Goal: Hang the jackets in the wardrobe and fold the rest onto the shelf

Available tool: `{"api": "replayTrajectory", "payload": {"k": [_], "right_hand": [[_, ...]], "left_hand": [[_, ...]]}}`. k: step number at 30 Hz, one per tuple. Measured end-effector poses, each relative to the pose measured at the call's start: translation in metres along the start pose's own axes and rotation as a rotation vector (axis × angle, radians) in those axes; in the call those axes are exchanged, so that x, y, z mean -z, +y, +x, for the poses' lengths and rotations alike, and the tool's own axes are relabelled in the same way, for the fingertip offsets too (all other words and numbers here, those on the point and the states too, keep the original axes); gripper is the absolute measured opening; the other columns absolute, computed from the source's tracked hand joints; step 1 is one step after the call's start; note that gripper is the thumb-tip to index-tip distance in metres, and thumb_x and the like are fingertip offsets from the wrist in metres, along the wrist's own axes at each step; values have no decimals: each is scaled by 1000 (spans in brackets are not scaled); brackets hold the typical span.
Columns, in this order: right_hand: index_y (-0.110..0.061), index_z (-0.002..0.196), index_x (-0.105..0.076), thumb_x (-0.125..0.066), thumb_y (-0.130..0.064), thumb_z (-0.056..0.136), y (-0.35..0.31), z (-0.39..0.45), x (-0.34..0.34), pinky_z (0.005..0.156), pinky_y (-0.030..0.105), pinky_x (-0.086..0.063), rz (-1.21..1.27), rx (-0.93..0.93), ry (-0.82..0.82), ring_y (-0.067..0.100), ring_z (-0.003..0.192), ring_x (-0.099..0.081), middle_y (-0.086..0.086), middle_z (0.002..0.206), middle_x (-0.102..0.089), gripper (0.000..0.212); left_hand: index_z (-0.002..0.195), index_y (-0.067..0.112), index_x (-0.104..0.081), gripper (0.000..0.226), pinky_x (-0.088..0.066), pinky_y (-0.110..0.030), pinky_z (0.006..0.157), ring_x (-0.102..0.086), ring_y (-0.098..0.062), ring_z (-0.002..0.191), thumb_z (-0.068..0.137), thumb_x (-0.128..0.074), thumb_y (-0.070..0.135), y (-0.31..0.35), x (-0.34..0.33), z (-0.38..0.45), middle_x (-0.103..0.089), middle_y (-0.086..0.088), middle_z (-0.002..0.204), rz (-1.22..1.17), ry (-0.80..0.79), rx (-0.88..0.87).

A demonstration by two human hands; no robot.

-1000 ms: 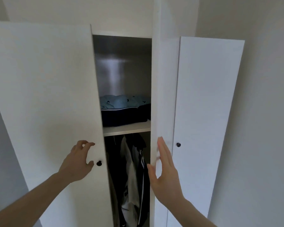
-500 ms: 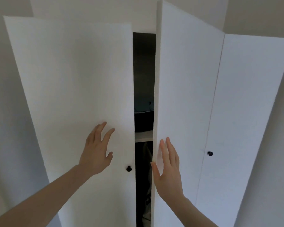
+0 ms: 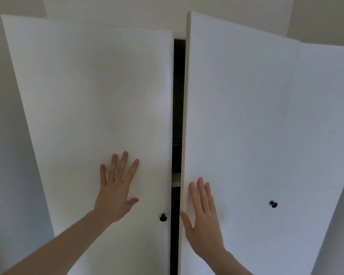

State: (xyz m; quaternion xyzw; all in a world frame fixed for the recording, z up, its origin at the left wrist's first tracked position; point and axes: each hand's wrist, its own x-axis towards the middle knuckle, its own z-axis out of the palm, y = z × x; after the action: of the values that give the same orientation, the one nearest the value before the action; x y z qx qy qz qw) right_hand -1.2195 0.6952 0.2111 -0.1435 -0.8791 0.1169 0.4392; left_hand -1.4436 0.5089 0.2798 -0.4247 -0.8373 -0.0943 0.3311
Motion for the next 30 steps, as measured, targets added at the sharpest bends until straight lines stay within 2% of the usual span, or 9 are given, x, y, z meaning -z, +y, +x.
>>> {"api": "replayTrajectory", "payload": {"k": [3,10,16,21,23,30], "right_hand": [[-23,167,-7,-45,-39,106,5,7,-9,126,45,-8,-47,10,-6,27,162,1,1,175,1,74],[-23,167,-6,-58,-29,102,14,25,-30,125,47,-5,-82,27,-24,28,161,4,2,175,2,84],[-24,167,-3,-66,-22,97,16,37,-44,124,51,-5,-120,18,-56,29,161,7,3,175,6,94],[-24,167,0,-65,-23,97,16,46,-51,129,56,-12,-132,-4,-68,29,161,10,3,175,9,96],[-24,167,1,-66,-23,97,16,49,-52,126,58,-14,-131,-11,-79,29,161,11,4,175,10,97],[-25,167,6,-65,-19,95,15,54,-52,126,59,-14,-140,-38,-114,28,160,15,3,174,15,101]], "left_hand": [[165,20,-11,142,-19,-74,117,4,-46,156,56,-94,54,0,-8,3,4,-17,172,28,25,-3],[165,18,-13,143,-19,-76,115,1,-48,156,54,-96,50,-5,-20,7,1,-19,171,86,86,-20],[165,18,-11,143,-19,-77,115,1,-48,156,54,-96,51,-8,-21,8,0,-20,171,114,99,-27],[165,18,-9,144,-18,-77,115,1,-49,155,55,-96,51,-7,-20,9,1,-21,171,132,96,-24],[165,18,-10,144,-17,-76,116,1,-49,155,55,-95,52,-6,-20,10,1,-21,171,137,89,-18],[165,17,-9,144,-17,-76,116,2,-49,155,55,-95,51,-4,-20,11,2,-21,171,145,74,-13]]}}
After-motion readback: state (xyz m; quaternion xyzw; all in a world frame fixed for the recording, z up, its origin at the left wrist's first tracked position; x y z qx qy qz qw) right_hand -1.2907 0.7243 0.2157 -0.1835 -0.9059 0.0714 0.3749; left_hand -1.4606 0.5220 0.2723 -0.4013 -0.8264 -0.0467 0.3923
